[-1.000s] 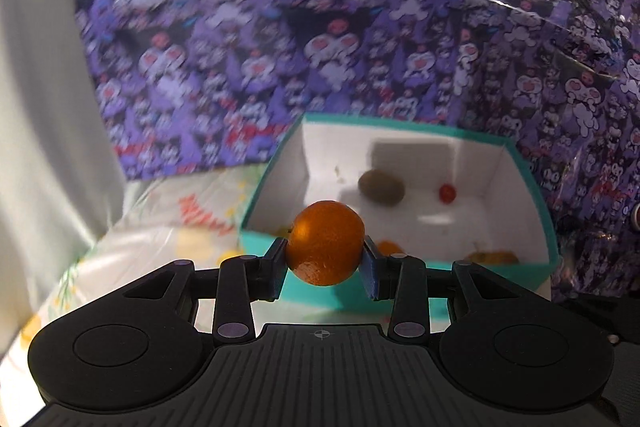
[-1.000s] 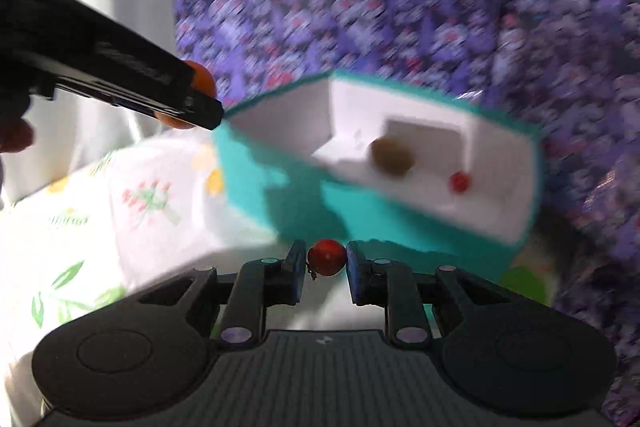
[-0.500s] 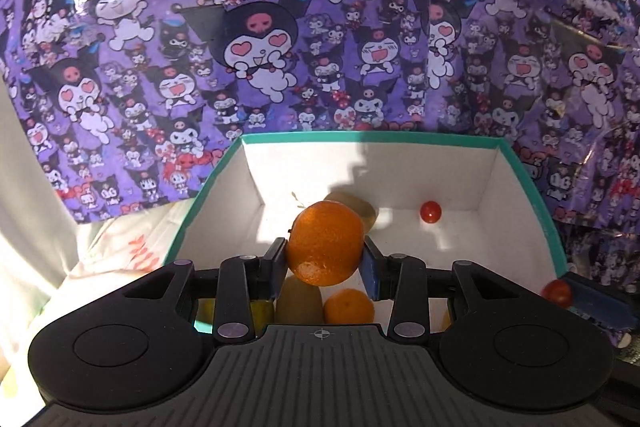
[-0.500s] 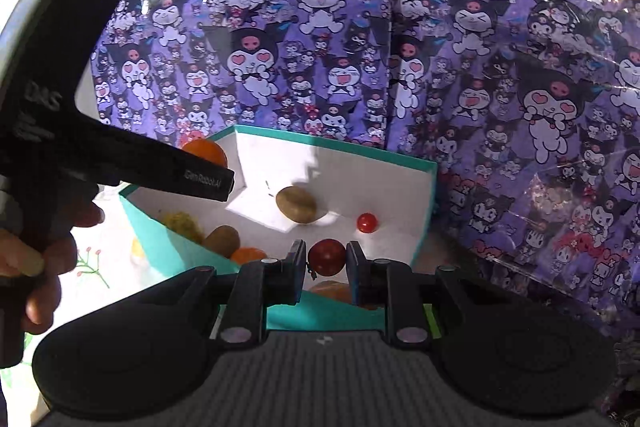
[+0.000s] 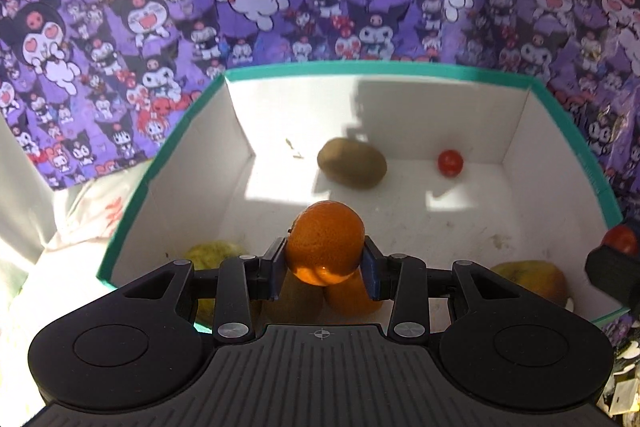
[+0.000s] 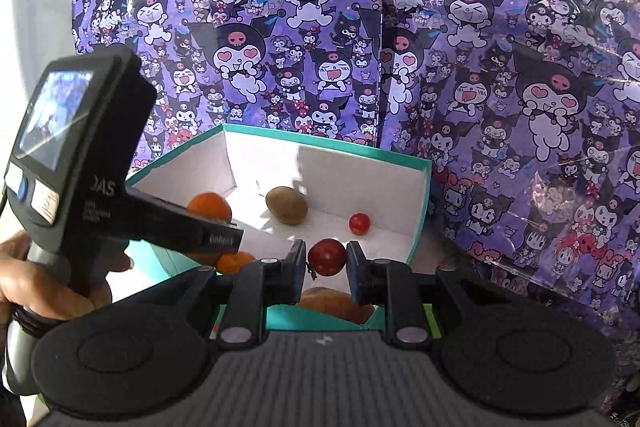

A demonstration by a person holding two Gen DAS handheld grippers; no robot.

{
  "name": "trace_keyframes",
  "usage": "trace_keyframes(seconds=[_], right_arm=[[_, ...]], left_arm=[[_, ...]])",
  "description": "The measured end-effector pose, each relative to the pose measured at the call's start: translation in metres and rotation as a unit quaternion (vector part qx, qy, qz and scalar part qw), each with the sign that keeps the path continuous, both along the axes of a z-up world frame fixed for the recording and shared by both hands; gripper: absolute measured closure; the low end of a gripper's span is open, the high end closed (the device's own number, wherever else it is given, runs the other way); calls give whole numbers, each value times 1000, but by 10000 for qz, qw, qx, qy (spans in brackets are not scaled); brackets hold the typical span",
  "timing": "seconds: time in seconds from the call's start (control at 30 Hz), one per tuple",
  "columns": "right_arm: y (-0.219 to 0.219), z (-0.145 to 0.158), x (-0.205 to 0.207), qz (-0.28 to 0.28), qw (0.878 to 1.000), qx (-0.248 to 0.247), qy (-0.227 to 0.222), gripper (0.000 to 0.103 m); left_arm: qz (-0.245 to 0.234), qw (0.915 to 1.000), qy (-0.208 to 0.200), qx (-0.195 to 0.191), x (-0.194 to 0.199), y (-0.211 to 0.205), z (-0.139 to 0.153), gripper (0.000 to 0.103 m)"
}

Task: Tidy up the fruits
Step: 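Release the tangerine into the box while the right gripper lowers and drops the tomato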

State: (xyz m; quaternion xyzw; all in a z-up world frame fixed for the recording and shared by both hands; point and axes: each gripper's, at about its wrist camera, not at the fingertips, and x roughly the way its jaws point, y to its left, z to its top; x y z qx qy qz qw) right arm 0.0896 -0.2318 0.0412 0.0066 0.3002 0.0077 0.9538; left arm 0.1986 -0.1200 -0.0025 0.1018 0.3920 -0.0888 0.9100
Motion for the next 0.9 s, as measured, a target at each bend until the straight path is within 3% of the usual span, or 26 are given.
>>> trace_keyframes(seconds=[0.13, 0.27, 0.37, 0.47, 0.9], right_arm=[[0, -1, 3, -2, 10000, 5, 11, 82], [0, -2, 6, -16, 10000, 4, 36, 82], [0, -3, 7, -33, 10000, 7, 50, 82], [-1, -4, 9, -67, 10000, 22, 63, 82], [0, -8, 16, -129, 9999, 8, 43, 82]], left_arm=[[8, 10000, 22, 79, 1, 1, -5, 60], [-30, 10000, -72, 15, -1, 2, -1, 46], [-45, 9997, -221, -7, -7, 4, 7, 43], [-25, 9991, -413, -41, -14, 6, 16, 31], [85, 9970, -766, -51, -55, 22, 45, 22]])
